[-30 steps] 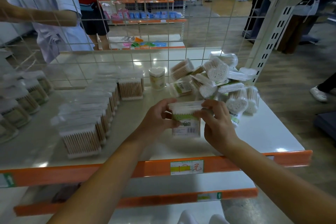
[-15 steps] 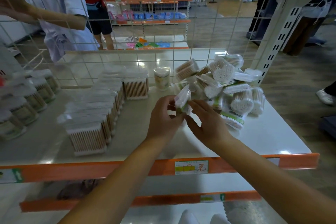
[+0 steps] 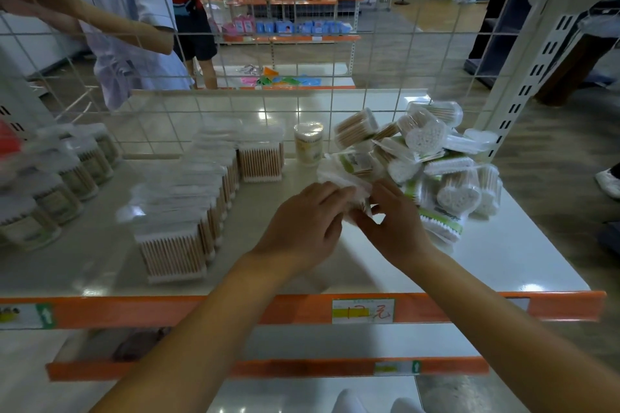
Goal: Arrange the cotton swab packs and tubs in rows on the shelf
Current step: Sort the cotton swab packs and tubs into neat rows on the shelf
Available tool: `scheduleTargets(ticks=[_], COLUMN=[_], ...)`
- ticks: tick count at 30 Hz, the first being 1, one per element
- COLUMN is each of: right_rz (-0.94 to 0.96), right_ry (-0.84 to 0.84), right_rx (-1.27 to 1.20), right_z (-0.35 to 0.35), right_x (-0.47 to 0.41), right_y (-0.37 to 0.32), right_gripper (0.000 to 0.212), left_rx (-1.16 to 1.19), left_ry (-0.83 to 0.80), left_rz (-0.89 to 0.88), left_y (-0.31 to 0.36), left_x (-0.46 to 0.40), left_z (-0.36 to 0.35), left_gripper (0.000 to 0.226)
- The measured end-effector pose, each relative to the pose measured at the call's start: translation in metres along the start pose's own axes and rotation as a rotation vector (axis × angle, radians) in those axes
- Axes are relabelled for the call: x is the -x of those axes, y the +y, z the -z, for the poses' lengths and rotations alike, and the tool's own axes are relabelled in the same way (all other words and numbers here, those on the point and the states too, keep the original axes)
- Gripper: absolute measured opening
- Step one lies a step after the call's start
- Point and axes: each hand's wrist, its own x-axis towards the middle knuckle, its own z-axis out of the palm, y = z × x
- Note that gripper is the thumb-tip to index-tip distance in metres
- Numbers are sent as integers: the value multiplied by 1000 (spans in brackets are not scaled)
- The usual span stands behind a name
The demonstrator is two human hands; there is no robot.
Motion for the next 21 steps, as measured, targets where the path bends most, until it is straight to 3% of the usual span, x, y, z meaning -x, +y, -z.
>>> scheduleTargets(ticks=[7, 10, 17, 21], right_rz=[-61, -105, -110, -111], right_ry=[-3, -43, -118, -123], right_rx=[-88, -132, -137, -80], right_z=[-32, -56, -96, -113], right_x=[-33, -48, -77, -96], right_y=[-12, -18, -41, -39], right_gripper=[31, 35, 50, 45], left_rx=[-374, -456, -522, -493], left_ry=[-87, -151, -197, -216], left_rz=[141, 250, 398, 429], left_y=[-46, -68, -110, -125], left_x=[0, 2, 17, 26], left_z=[42, 61, 85, 83], left_gripper=[41, 27, 27, 27])
